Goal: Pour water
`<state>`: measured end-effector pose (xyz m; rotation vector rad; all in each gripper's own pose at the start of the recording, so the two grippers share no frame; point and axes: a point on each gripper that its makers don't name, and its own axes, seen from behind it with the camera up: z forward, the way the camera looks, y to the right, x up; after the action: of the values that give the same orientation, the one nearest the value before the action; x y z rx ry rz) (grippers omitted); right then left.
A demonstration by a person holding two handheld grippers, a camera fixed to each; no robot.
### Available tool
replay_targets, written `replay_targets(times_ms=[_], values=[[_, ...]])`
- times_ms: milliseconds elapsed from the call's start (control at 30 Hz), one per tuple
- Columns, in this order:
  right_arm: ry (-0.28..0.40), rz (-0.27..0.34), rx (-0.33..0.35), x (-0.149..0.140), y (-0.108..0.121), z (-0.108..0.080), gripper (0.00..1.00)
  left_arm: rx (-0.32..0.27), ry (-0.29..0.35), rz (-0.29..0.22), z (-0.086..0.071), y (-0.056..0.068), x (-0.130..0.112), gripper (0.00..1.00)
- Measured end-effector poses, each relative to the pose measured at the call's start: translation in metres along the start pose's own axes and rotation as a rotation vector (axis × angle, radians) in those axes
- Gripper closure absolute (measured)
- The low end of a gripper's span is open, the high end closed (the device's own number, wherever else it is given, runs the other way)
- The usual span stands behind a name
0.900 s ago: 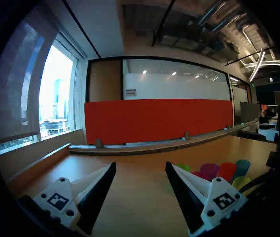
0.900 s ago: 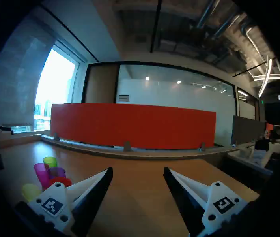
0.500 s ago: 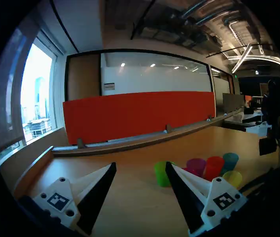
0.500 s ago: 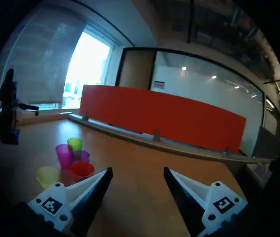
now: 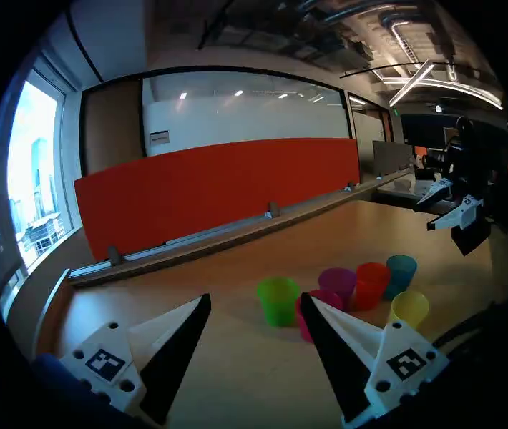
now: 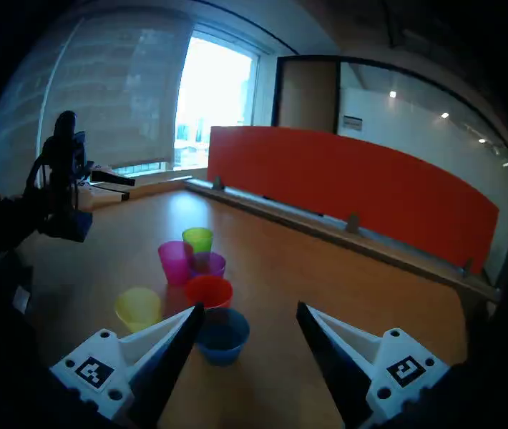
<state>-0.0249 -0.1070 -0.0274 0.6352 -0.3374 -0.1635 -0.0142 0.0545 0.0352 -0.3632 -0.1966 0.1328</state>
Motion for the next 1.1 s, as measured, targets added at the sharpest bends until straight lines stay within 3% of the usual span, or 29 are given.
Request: replay_targets(times_ms=[667,1100], values=[[-0.174,-0.102,0.15,-0.033,-0.023,0.023,0.0,-0.126,-0.109,0.043,0.041,-0.004,-0.015,0.07],[-0.235,-0.094,0.2,-0.056,-0.031,0.039,0.0,-0.139,-0.131,0.049,0.061,-0.015,-0.019,0.08]])
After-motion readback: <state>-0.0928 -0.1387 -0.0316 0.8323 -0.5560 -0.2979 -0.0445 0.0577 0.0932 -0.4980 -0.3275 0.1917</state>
